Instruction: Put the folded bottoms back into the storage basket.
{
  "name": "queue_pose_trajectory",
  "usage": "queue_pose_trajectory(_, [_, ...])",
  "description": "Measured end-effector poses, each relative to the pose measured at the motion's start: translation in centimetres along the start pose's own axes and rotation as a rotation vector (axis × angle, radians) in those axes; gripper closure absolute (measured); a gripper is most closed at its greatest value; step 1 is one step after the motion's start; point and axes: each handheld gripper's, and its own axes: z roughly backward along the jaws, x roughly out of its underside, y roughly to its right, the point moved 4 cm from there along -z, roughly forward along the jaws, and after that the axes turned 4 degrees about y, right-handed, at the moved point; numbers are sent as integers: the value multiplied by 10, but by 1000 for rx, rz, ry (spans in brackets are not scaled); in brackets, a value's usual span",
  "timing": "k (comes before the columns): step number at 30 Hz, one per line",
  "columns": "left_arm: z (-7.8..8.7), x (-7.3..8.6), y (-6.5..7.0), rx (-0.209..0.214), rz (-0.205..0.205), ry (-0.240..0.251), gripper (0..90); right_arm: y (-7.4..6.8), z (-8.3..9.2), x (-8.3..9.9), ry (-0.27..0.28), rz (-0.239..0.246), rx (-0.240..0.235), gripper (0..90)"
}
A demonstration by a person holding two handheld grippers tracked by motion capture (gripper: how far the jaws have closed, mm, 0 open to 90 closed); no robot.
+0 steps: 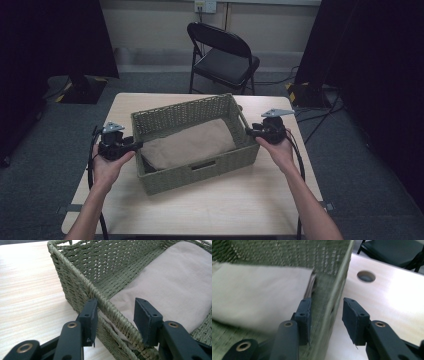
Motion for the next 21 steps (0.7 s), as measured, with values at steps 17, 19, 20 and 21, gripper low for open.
queue_pose_trajectory(17, [0,1,-9,23,71,54,446,-1,-15,1,-6,-23,10,717])
queue_pose_trajectory(19, [7,4,-5,-25,10,49,429,-3,-9,5,-2,-32,4,709])
queue_pose_trajectory(20, [10,5,-4,-21,8,52,421,-5,-5,7,-3,-28,6,703])
queue_pose_trajectory(21, [12,6,-3,-4,24,63,427,-7,-2,9,-4,-21,10,701])
